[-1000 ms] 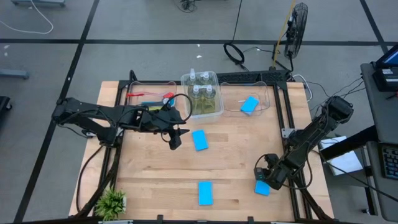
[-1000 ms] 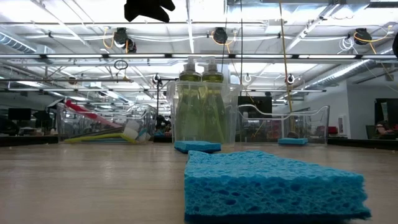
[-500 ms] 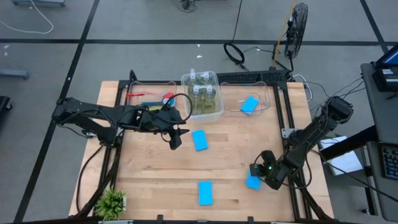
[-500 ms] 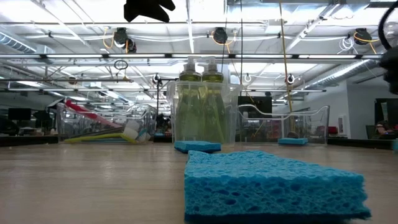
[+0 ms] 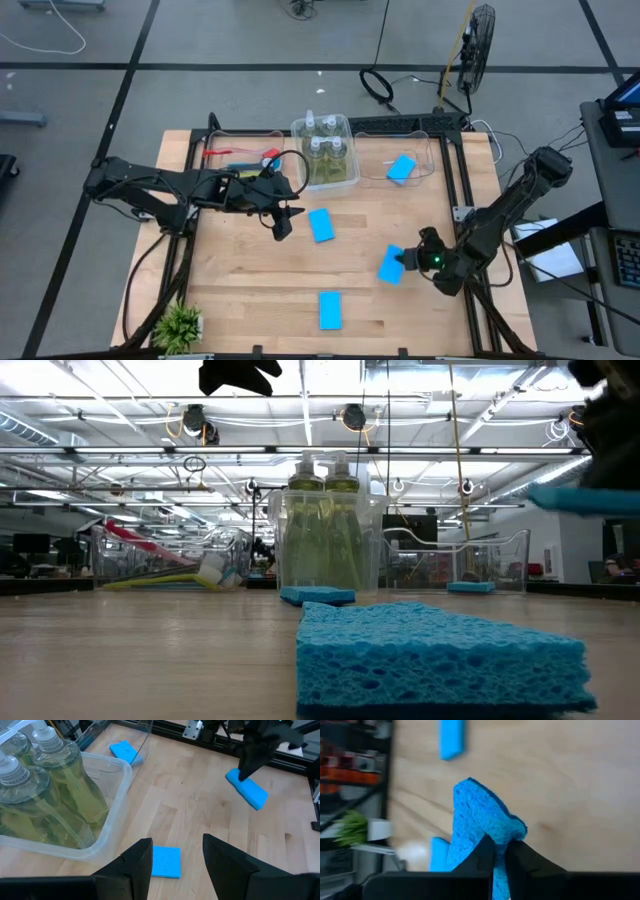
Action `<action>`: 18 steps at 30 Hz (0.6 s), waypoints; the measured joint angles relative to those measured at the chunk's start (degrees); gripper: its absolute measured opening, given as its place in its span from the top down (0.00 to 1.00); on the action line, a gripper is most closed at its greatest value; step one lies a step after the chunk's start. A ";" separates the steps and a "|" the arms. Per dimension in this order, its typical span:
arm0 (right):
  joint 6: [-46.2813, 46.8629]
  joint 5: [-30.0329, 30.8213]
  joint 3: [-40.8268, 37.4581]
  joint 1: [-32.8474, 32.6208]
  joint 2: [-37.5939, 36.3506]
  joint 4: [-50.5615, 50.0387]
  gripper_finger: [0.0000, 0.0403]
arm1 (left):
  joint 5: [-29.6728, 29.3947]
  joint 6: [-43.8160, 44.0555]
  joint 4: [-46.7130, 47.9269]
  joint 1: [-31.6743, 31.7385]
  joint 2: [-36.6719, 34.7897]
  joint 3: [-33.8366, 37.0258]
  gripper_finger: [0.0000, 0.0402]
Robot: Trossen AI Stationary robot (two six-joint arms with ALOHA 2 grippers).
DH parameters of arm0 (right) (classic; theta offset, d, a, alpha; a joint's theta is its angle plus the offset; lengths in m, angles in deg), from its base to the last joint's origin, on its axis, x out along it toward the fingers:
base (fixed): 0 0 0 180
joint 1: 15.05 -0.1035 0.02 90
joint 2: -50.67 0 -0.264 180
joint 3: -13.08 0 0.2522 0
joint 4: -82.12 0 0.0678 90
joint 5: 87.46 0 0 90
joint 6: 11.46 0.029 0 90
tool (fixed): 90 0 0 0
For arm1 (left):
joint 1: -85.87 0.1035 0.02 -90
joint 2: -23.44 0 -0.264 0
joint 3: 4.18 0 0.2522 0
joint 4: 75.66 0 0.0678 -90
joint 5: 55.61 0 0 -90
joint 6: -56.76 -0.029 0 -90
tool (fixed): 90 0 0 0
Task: Pick & Place Kitchen Sink Supplies
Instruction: Put the blue sponge into the right transparent bin
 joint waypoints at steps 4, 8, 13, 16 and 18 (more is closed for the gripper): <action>-11.66 4.17 0.00 0.88 -3.98 4.03 0.97 | 0.00 0.07 0.00 -0.01 0.00 0.00 0.56; -26.70 6.63 0.04 1.73 -7.78 10.73 0.97 | 0.00 0.17 0.00 -0.01 0.00 0.00 0.56; -50.45 6.60 0.07 2.48 -12.16 23.96 0.97 | 0.00 0.17 -0.06 -0.02 0.00 0.00 0.56; -66.86 4.59 0.07 2.44 -14.39 34.46 0.97 | 0.00 0.15 -0.43 -0.02 0.00 0.00 0.56; -76.85 1.04 0.09 2.44 -15.60 41.83 0.98 | -0.01 0.15 -0.66 -0.01 -0.01 0.00 0.56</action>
